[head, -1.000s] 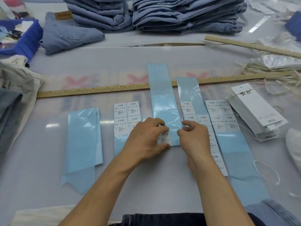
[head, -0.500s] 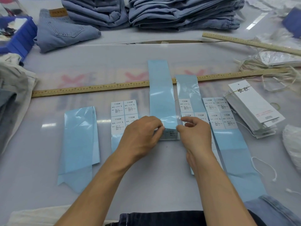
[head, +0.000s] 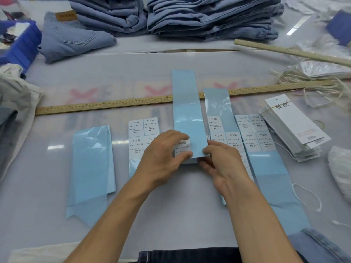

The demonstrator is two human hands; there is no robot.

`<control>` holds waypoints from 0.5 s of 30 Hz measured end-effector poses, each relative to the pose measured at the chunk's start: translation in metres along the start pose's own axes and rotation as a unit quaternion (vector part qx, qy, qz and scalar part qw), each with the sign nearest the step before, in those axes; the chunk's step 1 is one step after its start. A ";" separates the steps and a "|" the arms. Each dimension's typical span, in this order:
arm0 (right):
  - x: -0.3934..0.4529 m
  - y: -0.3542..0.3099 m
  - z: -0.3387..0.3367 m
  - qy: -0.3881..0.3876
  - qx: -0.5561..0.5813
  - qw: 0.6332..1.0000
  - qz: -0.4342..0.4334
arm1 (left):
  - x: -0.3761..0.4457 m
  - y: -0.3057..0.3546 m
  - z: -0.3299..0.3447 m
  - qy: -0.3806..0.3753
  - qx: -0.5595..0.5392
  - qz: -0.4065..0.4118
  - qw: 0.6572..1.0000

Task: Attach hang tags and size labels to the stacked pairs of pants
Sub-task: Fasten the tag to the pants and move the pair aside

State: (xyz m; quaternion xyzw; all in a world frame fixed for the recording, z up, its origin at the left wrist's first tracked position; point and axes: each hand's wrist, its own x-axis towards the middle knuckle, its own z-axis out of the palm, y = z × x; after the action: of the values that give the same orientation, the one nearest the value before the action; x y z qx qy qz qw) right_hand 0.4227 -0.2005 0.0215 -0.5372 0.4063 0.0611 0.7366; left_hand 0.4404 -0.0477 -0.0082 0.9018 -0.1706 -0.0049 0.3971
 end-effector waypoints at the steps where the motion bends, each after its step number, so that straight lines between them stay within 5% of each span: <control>1: -0.001 0.000 0.001 -0.020 0.006 1.000 0.013 | 0.000 0.001 0.000 -0.010 -0.009 -0.002 1.000; 4: -0.004 0.001 0.003 -0.067 -0.012 0.998 0.017 | -0.002 0.004 0.002 -0.031 -0.020 0.007 0.999; 15: -0.005 -0.001 0.003 -0.036 -0.001 0.999 0.028 | -0.003 0.008 -0.005 -0.003 0.028 0.021 0.999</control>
State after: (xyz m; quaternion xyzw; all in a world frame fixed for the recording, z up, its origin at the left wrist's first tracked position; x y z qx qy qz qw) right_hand 0.4217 -0.1963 0.0254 -0.5238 0.3947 0.1015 0.7480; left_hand 0.4363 -0.0485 0.0004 0.9086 -0.1906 0.0055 0.3716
